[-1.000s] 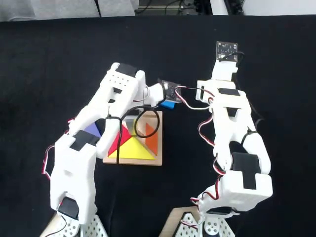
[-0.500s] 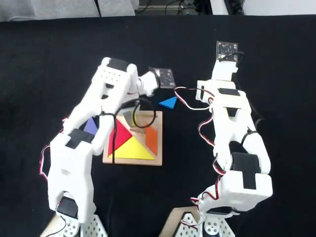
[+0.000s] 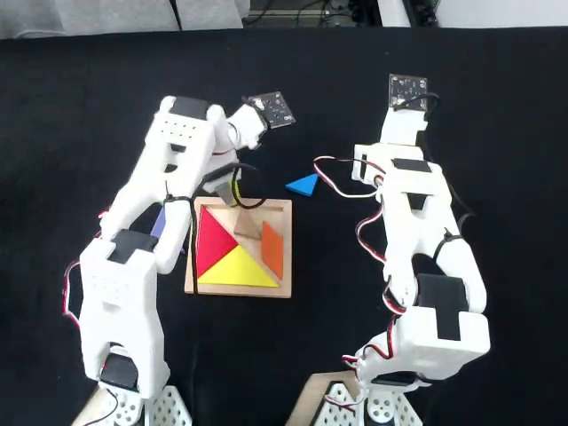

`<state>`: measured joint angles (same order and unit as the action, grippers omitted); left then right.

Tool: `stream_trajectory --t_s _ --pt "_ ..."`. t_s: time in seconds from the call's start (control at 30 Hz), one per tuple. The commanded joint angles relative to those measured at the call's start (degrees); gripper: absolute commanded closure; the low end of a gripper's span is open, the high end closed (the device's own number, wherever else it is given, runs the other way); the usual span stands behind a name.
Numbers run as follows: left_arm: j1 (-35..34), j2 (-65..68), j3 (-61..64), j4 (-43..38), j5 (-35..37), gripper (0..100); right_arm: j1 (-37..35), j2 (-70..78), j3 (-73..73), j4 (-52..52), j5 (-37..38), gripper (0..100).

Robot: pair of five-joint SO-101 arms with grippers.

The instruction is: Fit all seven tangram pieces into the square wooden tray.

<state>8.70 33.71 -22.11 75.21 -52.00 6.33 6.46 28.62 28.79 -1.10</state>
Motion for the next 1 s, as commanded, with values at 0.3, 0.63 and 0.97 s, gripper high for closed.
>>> stream_trajectory --t_s 0.3,0.63,0.97 --pt "1.5 5.1 0.2 -1.8 4.8 73 -0.9 -0.5 -2.0 -1.1 0.6 98.0" --pt "5.7 6.1 0.2 -1.7 8.4 73 -0.9 -0.5 -2.0 -1.1 0.6 98.0" --pt "11.4 6.0 -0.4 6.4 8.0 84 -0.9 -0.5 -2.0 -1.1 0.6 98.0"
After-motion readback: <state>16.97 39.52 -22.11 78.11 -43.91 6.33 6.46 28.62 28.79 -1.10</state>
